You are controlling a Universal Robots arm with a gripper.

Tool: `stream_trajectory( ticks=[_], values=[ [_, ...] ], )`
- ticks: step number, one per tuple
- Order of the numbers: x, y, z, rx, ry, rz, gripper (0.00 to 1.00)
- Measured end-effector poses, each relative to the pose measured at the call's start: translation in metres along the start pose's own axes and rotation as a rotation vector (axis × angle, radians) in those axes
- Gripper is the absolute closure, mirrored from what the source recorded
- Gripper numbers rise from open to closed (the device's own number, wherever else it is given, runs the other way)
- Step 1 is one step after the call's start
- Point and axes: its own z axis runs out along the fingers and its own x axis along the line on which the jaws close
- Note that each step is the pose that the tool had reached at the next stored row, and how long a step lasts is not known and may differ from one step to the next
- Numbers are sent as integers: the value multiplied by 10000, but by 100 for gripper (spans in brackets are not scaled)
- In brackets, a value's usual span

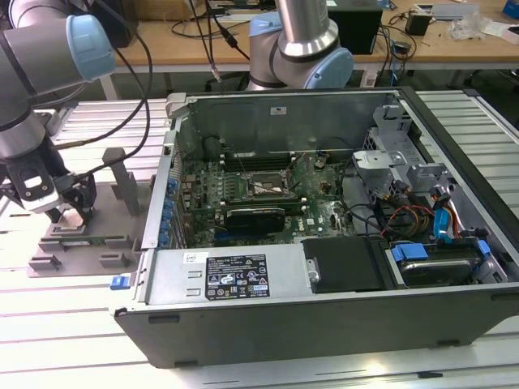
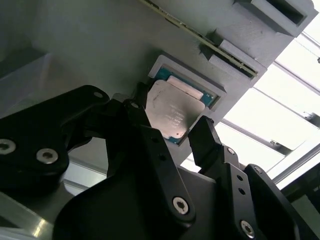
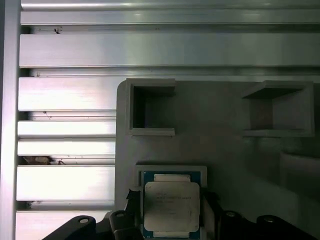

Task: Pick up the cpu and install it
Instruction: 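Pick up the cpu and move it towards the insertion slot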

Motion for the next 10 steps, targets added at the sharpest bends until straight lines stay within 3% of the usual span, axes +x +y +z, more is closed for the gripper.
stream_trajectory(
  ticks=[10],
  values=[
    [6, 1, 23, 0, 0, 1, 40]
  ],
)
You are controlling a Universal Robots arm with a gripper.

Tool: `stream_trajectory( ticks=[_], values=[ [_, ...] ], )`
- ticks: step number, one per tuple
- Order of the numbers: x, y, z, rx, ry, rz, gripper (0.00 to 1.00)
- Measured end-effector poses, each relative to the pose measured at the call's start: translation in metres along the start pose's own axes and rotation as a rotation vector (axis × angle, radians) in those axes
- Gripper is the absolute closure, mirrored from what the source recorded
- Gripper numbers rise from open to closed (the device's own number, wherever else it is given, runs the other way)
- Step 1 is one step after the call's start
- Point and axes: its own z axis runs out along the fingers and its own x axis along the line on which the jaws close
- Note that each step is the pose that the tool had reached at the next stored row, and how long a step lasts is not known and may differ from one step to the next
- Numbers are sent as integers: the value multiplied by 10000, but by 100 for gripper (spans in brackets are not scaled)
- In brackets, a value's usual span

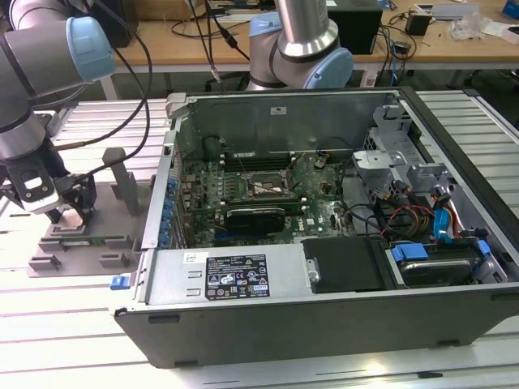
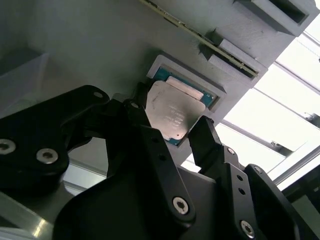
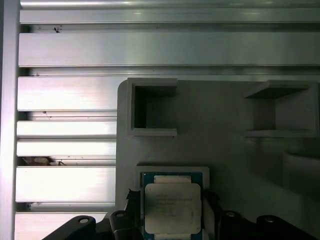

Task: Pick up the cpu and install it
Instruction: 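Pick up the cpu and move it towards the insertion slot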

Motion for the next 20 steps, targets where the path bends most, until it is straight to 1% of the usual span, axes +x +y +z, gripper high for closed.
stream_trajectory(
  ticks=[8, 9, 10, 15, 16, 20],
  values=[
    [-8, -1, -1, 1, 2, -1, 40],
    [-7, -1, -1, 1, 3, -1, 42],
    [-7, -1, -2, 2, 4, -1, 45],
    [-9, -1, -1, 1, 2, -1, 45],
    [-9, 0, -6, 1, 2, -1, 45],
    [-9, 2, -66, 2, 1, -1, 45]
  ],
)
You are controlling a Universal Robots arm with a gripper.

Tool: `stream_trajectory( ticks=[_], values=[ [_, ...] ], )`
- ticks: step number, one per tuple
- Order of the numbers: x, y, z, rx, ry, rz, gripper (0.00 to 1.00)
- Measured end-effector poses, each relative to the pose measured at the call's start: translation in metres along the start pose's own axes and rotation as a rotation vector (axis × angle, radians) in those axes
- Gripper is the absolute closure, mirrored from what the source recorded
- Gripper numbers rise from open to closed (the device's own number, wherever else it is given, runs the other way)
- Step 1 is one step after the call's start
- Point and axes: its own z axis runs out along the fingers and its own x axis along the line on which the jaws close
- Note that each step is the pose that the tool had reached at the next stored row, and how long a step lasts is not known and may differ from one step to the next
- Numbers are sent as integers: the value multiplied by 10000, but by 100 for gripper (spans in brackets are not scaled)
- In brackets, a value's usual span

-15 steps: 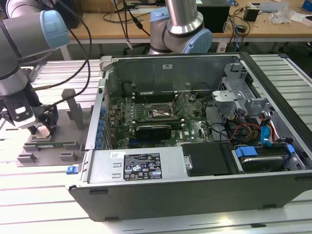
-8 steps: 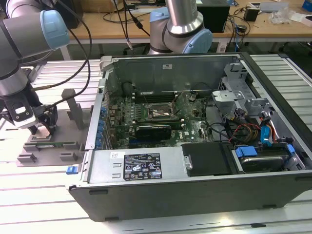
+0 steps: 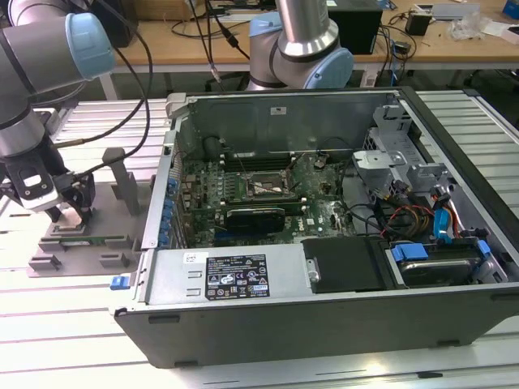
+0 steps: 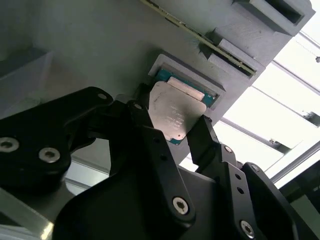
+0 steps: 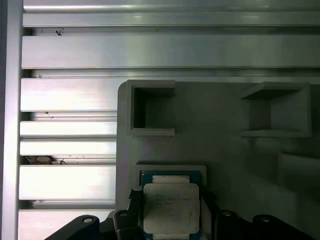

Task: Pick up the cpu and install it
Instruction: 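Pick up the cpu and move it towards the insertion slot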

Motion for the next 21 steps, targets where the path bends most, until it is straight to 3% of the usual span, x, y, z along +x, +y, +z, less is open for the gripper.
stream_trajectory(
  ticks=[13, 21],
  values=[
    [0, 11, -251, 0, 0, 0, 45],
    [-1, 23, -517, 0, 0, 0, 45]
  ],
)
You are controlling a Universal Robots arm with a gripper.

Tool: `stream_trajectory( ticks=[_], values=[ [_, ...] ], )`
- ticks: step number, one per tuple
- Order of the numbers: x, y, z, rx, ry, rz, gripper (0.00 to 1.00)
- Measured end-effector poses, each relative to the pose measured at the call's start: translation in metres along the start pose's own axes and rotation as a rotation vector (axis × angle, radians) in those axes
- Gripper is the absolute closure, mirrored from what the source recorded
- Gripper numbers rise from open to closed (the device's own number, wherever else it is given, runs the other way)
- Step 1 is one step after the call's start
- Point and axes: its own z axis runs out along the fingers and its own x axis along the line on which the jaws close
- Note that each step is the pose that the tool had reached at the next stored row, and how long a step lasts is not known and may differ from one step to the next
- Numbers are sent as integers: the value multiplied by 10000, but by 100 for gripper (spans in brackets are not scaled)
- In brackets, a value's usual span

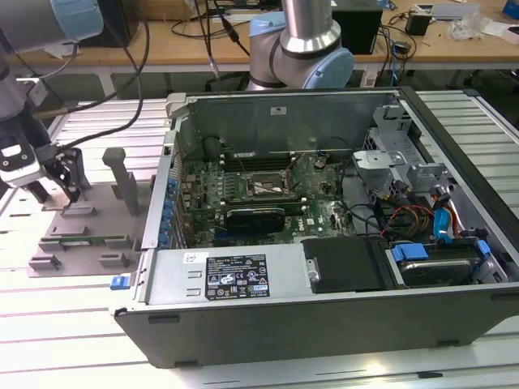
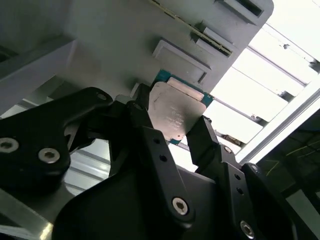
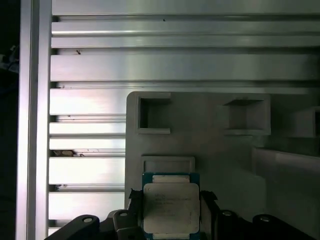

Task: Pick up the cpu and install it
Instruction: 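Pick up the cpu and move it towards the insertion slot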

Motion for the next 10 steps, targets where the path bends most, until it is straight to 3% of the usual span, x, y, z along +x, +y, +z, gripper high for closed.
stream_trajectory(
  ticks=[10],
  values=[
    [-1, 14, -324, 3, 1, 0, 45]
  ],
)
